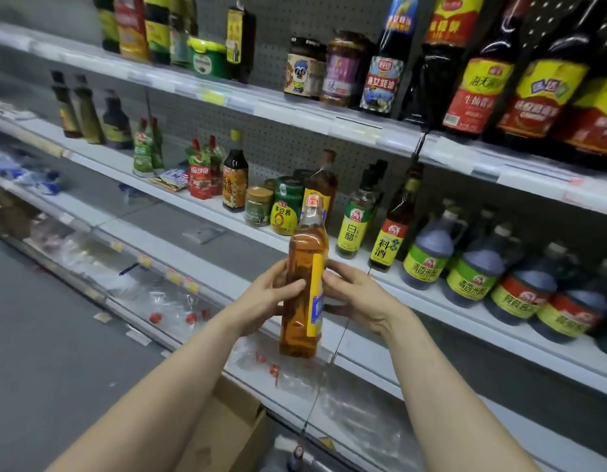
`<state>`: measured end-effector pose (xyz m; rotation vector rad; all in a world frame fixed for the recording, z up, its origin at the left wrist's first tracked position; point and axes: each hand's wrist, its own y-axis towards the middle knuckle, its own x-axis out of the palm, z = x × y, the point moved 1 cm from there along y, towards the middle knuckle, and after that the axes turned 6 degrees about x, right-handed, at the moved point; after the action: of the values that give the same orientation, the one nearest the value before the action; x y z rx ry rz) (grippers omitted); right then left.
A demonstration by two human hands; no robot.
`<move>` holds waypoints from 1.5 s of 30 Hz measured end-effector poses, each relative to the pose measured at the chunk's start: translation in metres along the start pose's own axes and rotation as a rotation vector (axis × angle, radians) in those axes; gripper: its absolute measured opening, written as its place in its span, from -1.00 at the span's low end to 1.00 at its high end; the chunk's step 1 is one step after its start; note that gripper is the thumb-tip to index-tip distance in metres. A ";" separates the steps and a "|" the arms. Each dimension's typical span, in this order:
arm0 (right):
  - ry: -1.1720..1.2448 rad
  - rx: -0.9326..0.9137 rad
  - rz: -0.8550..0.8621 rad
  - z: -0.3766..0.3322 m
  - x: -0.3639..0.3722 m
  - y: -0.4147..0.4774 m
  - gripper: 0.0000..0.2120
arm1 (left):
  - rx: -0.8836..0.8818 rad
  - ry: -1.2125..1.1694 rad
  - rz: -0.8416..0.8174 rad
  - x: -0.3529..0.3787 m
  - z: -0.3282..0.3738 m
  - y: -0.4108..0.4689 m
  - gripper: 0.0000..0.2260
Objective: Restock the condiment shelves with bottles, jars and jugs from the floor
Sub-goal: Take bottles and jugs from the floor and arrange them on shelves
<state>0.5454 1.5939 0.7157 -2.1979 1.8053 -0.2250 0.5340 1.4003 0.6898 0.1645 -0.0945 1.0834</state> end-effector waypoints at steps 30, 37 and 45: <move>-0.270 -0.046 0.920 -0.076 0.029 0.135 -0.22 | 0.229 0.569 -0.294 -0.112 0.024 0.193 -0.15; -0.324 -0.077 0.999 -0.092 0.034 0.157 -0.25 | 0.318 0.679 -0.184 -0.117 0.024 0.213 -0.19; -0.350 -0.003 1.013 -0.086 0.032 0.176 -0.24 | 0.345 0.734 -0.127 -0.122 0.013 0.226 -0.24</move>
<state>0.3620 1.5219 0.7395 -0.9907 2.3846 0.3528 0.2768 1.3951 0.7036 0.0722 0.7553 0.9701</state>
